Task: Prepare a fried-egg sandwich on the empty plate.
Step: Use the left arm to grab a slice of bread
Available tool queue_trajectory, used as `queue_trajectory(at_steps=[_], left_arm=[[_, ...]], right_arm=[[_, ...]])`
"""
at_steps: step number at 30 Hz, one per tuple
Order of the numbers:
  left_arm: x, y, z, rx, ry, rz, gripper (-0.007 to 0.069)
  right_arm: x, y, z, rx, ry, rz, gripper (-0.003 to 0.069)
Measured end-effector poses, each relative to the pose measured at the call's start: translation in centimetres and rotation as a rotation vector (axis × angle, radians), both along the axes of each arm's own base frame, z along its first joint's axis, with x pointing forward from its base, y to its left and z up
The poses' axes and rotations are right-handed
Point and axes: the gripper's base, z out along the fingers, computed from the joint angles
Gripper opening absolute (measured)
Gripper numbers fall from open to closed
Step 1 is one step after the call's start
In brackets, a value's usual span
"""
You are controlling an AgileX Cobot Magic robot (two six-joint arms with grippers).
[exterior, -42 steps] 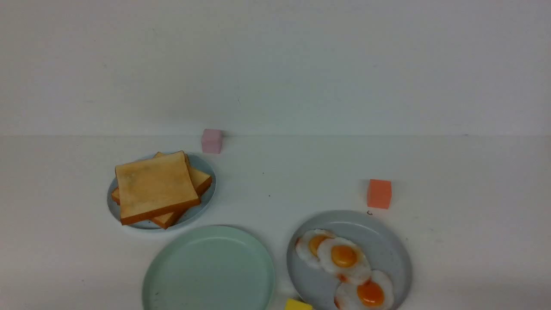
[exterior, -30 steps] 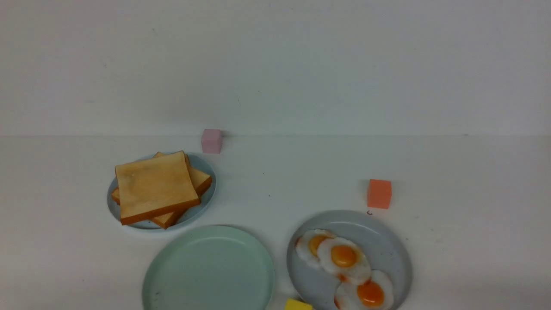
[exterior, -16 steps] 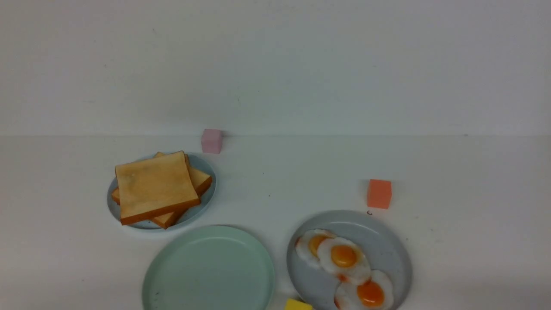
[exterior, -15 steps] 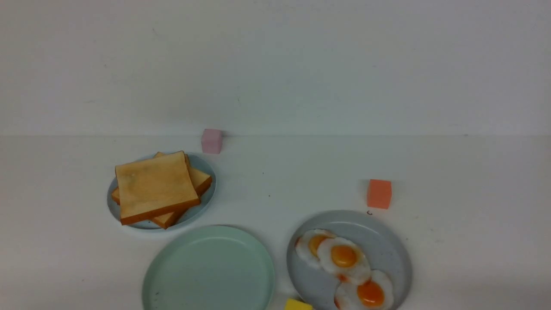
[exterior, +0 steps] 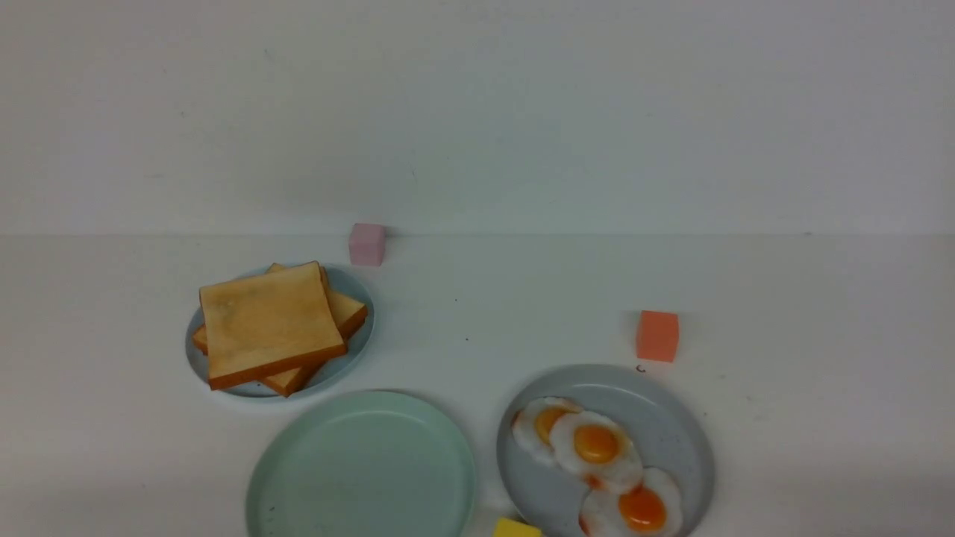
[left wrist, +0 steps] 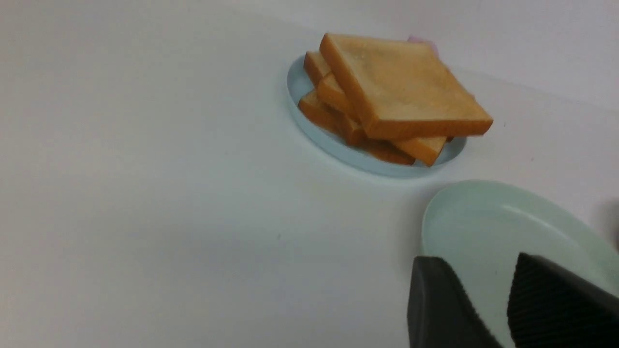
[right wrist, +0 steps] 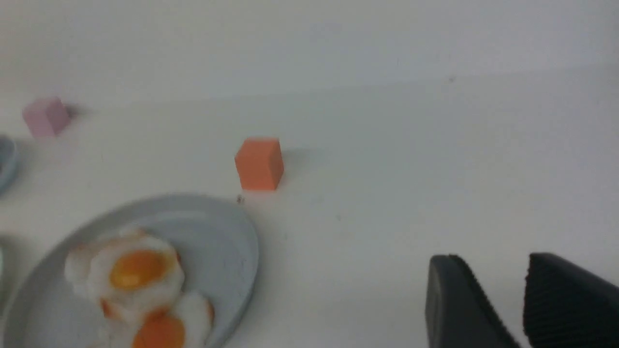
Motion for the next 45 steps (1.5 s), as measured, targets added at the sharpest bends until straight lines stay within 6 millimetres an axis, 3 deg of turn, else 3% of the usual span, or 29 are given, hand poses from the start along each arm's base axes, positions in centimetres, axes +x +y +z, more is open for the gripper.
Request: queue_trajectory(at_steps=[12,15,19,20,21,24,25,27,31,33,36,40,45], left_arm=[[0.1,0.0,1.1,-0.007,-0.127,-0.001,0.0238],[0.1,0.0,2.3,-0.122,-0.252,0.002,0.0238],[-0.2,0.1,4.3,-0.255,-0.448,0.000,0.0238],[-0.5,0.2,5.3,-0.282,-0.484,-0.003,0.0238],[-0.5,0.2,5.5,-0.284,-0.488,-0.004,0.0238],[-1.8,0.3,10.5,-0.315,-0.553,-0.021,0.0238],[-2.1,0.3,11.3,-0.318,-0.567,-0.023,0.0238],[-2.9,0.3,16.2,-0.322,-0.539,-0.033,0.0238],[-2.1,0.0,21.2,-0.297,-0.346,-0.030,0.0238],[-1.4,-0.1,22.2,-0.283,-0.262,-0.025,0.0238],[0.9,-0.3,22.0,-0.237,-0.112,-0.001,0.0238],[4.8,-0.6,20.9,-0.177,0.014,0.029,0.0238],[8.9,-1.3,19.7,-0.166,0.097,0.015,0.0238]], right_arm=[[0.0,-0.6,2.6,0.078,-0.286,-0.067,0.0241],[-0.2,-0.8,3.3,0.190,-0.356,-0.077,0.0241],[-0.8,-0.8,5.9,0.331,-0.430,-0.056,0.0241],[-1.3,-0.8,7.7,0.364,-0.473,-0.040,0.0241],[-1.4,-0.7,7.9,0.365,-0.474,-0.037,0.0241],[-2.8,-0.5,14.0,0.363,-0.521,0.003,0.0241],[-2.9,-0.5,14.4,0.363,-0.521,0.005,0.0241],[-3.2,-0.2,19.0,0.344,-0.463,0.023,0.0241],[-2.1,0.2,24.3,0.312,-0.299,0.039,0.0241],[-1.0,0.3,25.2,0.291,-0.230,0.038,0.0241],[1.2,0.5,24.9,0.262,-0.097,0.033,0.0241],[4.9,0.5,22.3,0.239,0.031,0.015,0.0241],[7.6,0.8,18.6,0.243,0.259,0.023,0.0241]])
